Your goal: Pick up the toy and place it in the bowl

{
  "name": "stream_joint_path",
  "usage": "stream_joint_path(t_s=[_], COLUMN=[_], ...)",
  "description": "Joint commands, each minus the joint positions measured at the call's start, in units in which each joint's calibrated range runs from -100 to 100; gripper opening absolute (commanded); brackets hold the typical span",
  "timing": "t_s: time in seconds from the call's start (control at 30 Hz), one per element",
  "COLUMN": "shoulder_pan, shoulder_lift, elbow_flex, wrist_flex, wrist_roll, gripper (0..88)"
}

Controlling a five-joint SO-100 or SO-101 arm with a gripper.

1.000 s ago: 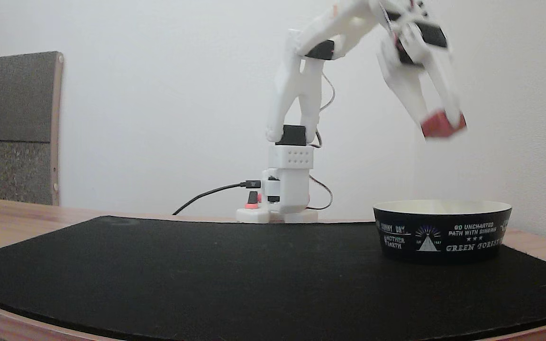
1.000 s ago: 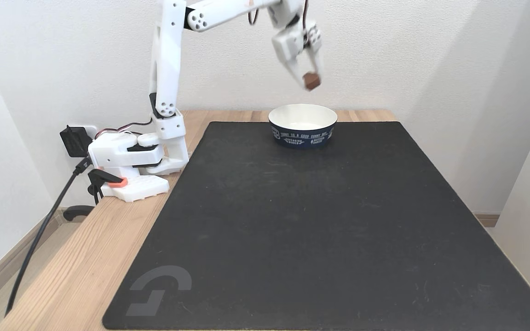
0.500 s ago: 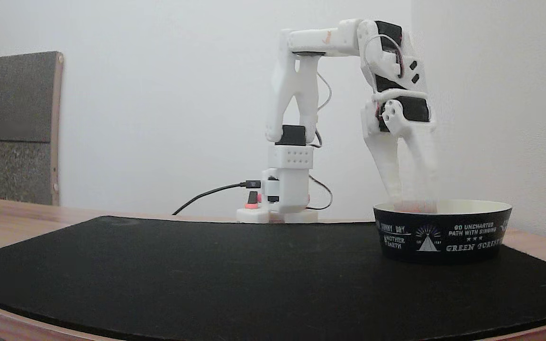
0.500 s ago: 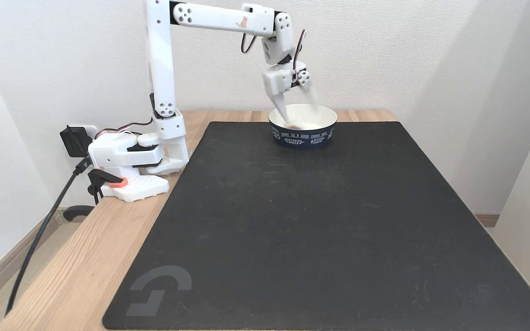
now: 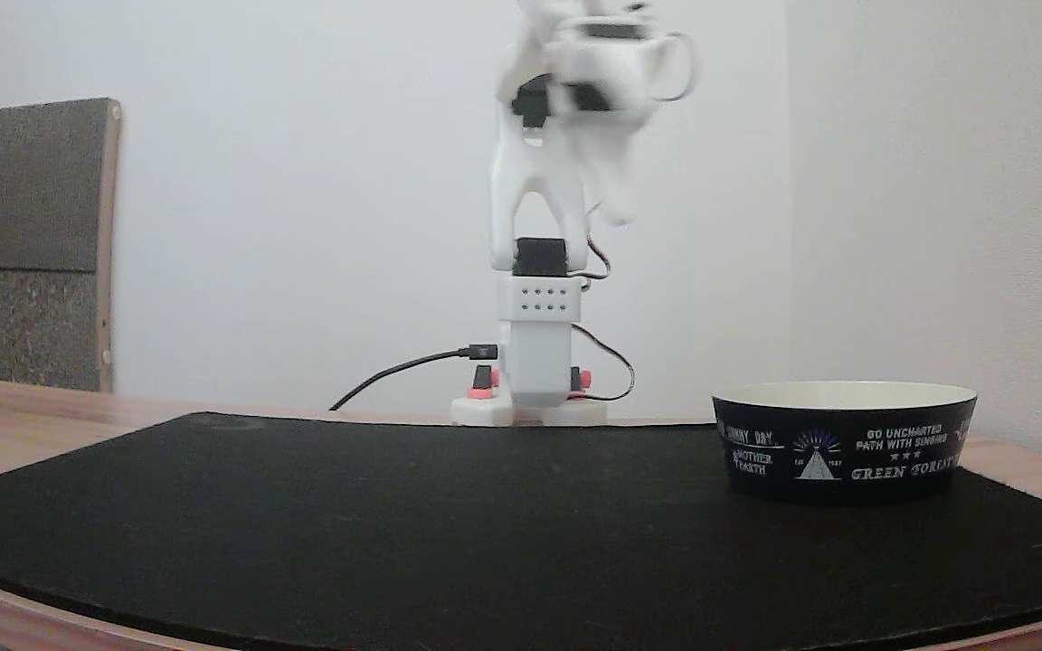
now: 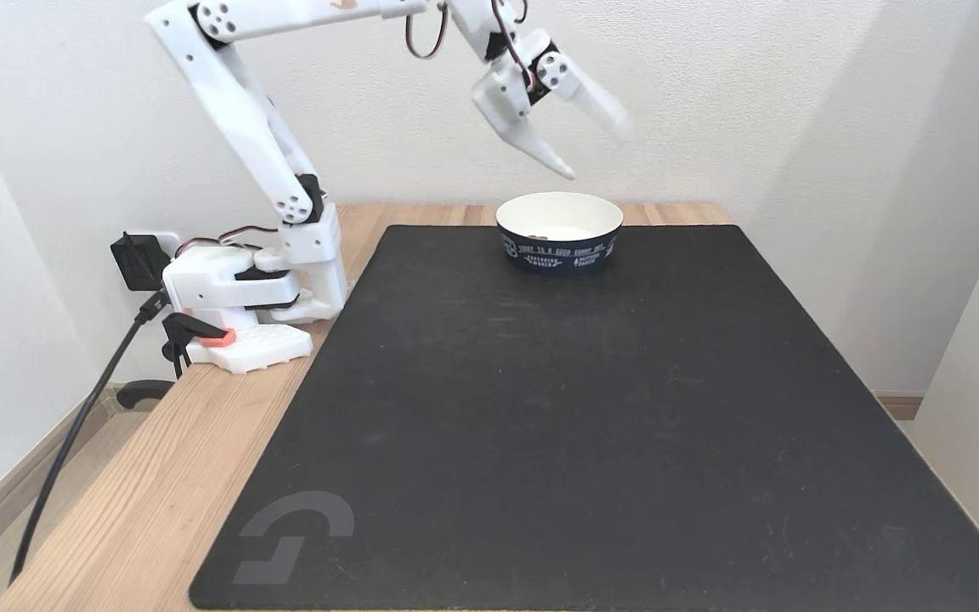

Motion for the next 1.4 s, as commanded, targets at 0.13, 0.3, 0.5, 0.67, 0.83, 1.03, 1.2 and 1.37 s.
stream_joint_path(t_s=[0.13,0.3,0.5,0.67,0.83,1.03,1.2,1.37], shoulder_pan=[4.6,4.0,4.0,3.3,3.4,3.9,3.8,3.8], shoulder_lift=[-27.1,-49.2,-75.9,-78.3,-78.5,-78.5,-78.5,-78.5], elbow_flex=[49.0,67.3,82.0,82.5,82.5,82.6,82.6,82.6], wrist_flex=[-16.1,-16.9,-7.7,-5.5,-5.4,-5.4,-5.4,-5.4], wrist_roll=[-0.1,-0.1,0.1,0.2,0.3,-0.1,-0.1,-0.1], gripper=[6.3,6.3,6.3,6.3,6.3,6.3,5.9,5.9])
